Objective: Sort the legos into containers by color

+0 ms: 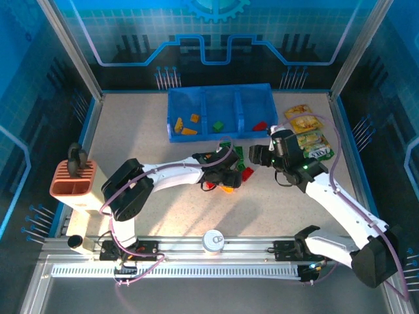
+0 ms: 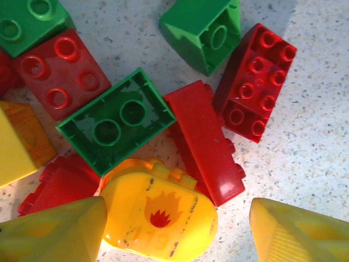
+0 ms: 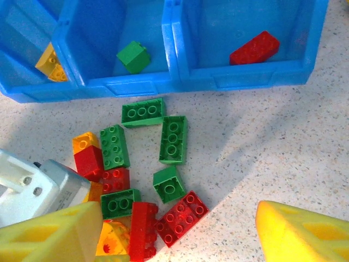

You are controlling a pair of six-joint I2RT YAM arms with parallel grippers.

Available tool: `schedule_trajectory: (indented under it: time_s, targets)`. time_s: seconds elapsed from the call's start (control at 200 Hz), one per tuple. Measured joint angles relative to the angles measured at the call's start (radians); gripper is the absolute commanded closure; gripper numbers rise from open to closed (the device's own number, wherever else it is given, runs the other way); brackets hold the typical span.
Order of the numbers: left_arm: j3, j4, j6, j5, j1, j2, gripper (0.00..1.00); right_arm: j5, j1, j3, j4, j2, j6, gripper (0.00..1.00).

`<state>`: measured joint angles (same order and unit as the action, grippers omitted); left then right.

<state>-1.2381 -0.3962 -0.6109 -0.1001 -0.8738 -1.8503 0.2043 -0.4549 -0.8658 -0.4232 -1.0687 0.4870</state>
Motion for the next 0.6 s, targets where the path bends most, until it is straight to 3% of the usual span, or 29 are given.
schedule_trajectory:
  time_s: [0.235, 0.6]
  targets:
    - [-0.012, -0.026, -0.021, -0.015, 0.0, -0.011, 0.35, -0.017, 0.027, 0.071, -0.002, 0.026, 0.026, 0.25]
    - [0.022, -0.04, -0.018, -0.038, -0.008, 0.014, 0.35, -0.026, 0.035, 0.101, -0.003, 0.101, 0.046, 0.25]
